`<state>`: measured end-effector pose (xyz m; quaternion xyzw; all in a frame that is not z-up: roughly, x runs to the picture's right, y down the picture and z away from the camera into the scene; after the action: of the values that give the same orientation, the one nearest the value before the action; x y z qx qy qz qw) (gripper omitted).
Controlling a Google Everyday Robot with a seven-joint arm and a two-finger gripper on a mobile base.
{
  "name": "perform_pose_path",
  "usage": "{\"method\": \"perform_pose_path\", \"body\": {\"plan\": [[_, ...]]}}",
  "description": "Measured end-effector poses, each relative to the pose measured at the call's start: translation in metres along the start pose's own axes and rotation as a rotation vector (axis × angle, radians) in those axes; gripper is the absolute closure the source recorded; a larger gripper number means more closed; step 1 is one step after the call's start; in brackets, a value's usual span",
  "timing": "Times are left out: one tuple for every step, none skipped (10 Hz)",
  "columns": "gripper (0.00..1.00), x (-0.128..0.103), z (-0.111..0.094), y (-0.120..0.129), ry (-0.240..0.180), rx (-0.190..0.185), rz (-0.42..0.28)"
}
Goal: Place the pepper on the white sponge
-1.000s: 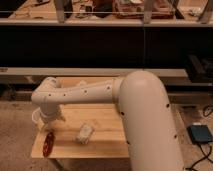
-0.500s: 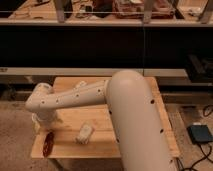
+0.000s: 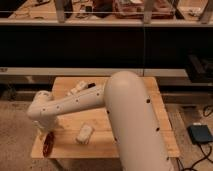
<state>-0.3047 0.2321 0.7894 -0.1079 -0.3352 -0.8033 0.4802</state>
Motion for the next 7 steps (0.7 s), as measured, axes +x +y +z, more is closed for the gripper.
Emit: {"method": "perform_pose_path", "body": {"plan": [[0.30,-0.002,0.005,-0.004,-0.004,0.012,0.004],[0.30,-0.004,0.008,-0.007,-0.007,0.021,0.007],[0.30,-0.006,0.011,-0.010,-0.010,0.029,0.009],[0.30,-0.008,0.013,-0.012,-0.012,0.032,0.013],[0.30,-0.009,0.017,-0.013,-0.014,0.032,0.015],[0.31,-0.011,0.019,-0.014,-0.015,0.033,0.016],[0.40,-0.011,0.020,-0.016,-0.013,0.031,0.013]]}}
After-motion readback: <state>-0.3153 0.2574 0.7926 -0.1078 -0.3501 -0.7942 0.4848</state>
